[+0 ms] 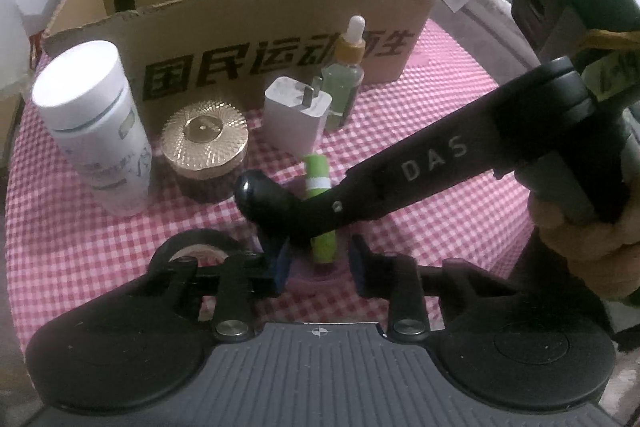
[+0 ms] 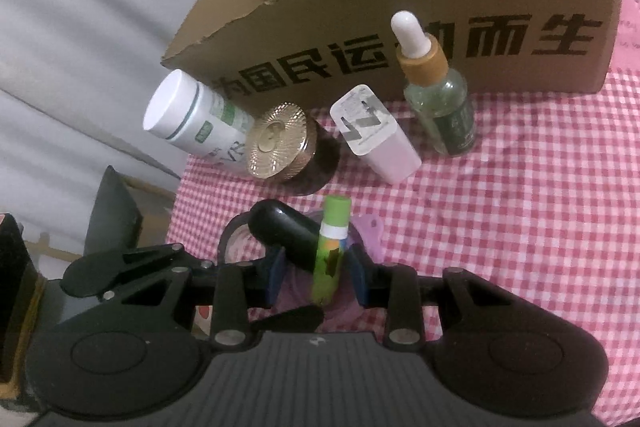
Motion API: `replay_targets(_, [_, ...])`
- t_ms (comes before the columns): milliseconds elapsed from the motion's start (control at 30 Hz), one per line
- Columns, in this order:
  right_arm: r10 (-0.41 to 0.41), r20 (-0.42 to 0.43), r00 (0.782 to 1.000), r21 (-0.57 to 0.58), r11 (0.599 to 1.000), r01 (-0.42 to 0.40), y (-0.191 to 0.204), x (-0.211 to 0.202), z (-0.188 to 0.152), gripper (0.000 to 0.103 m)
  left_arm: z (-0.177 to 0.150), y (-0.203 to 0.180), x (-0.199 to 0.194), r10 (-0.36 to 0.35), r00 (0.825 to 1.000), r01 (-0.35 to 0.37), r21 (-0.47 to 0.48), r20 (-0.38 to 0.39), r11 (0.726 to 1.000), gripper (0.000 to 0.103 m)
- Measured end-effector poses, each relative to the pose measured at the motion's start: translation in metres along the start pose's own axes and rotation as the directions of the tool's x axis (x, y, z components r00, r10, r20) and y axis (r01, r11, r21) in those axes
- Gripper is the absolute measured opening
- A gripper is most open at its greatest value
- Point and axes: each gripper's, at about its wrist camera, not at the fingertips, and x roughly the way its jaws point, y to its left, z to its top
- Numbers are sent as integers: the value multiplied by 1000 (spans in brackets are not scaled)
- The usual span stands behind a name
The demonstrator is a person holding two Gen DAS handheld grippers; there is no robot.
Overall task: Organize rigid objects
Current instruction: 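Grasp the green lip balm tube in the purple dish with the right gripper, then lower the green lip balm into the cardboard box and open the right gripper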
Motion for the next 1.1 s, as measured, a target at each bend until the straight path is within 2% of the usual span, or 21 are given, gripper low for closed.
replay_targets(267, [-13, 3, 1000, 2, 1000, 13, -5, 7, 1, 20, 10, 1, 20, 1, 1000, -1, 1, -24, 1000, 21])
replay_targets(400, [10, 13, 1000, 8, 1000, -10, -7, 3, 0, 17, 13, -2, 24, 4, 1000, -4, 20, -18, 1000, 15])
replay_targets(833, [14, 95, 995, -57, 998, -8, 14, -31, -11, 16, 9, -16, 4, 36, 998, -38, 40, 54, 998, 15])
replay_targets(967, [30, 125, 992, -72, 997, -21, 24, -43, -9, 16, 13, -16, -15, 48, 993, -54, 47, 103, 997, 15])
replay_targets(1100, [60, 186, 981, -140, 990, -34, 47, -62, 11, 16, 35, -5, -51, 80, 981, -88, 38, 175, 995, 15])
